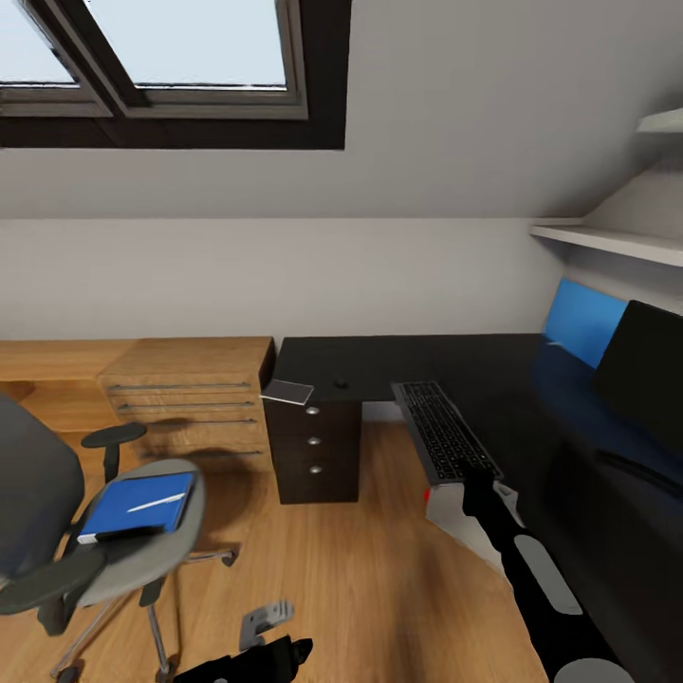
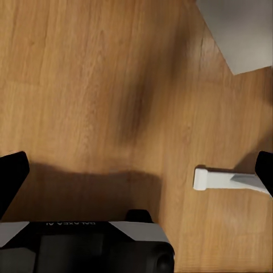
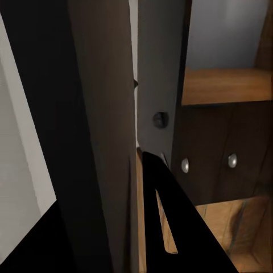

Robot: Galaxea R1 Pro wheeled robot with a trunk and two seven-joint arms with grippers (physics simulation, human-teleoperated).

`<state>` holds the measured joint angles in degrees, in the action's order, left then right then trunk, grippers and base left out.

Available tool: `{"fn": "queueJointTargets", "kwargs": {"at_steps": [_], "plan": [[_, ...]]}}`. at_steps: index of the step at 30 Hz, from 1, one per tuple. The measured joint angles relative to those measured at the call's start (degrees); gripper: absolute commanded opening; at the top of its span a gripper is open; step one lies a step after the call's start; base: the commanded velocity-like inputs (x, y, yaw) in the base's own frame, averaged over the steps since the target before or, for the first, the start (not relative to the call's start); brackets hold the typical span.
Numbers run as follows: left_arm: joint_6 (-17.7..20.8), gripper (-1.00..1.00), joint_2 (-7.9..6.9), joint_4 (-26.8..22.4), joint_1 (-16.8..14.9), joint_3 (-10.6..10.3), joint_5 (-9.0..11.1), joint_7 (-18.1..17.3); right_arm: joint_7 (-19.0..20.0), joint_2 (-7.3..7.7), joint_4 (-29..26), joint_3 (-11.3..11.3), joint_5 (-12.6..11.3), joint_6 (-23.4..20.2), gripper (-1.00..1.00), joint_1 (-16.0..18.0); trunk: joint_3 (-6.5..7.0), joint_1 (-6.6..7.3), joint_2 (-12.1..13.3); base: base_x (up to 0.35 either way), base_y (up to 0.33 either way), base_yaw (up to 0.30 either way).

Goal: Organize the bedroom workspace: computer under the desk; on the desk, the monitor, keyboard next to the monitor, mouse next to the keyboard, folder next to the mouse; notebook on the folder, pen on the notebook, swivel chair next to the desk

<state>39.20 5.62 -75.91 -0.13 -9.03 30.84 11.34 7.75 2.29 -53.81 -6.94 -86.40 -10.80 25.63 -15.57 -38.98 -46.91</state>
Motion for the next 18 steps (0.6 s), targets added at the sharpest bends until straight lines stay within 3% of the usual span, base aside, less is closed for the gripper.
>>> {"fn": "queueJointTargets", "kwargs": {"at_steps": [7,18], "plan": [[0.0,1.00,0.00,0.0,0.0,0.0,-0.1,0.0,-0.1,0.00,0.1,0.0,0.0,0.0,-1.00,0.0,0.00,0.01,0.0,-0.309,-0.142,0.000],[0.0,1.00,0.01,0.0,0.0,-0.1,-0.1,0.0,-0.1,0.00,0.1,0.0,0.0,0.0,-1.00,0.0,0.00,0.01,0.0,-0.261,-0.231,0.000]]}}
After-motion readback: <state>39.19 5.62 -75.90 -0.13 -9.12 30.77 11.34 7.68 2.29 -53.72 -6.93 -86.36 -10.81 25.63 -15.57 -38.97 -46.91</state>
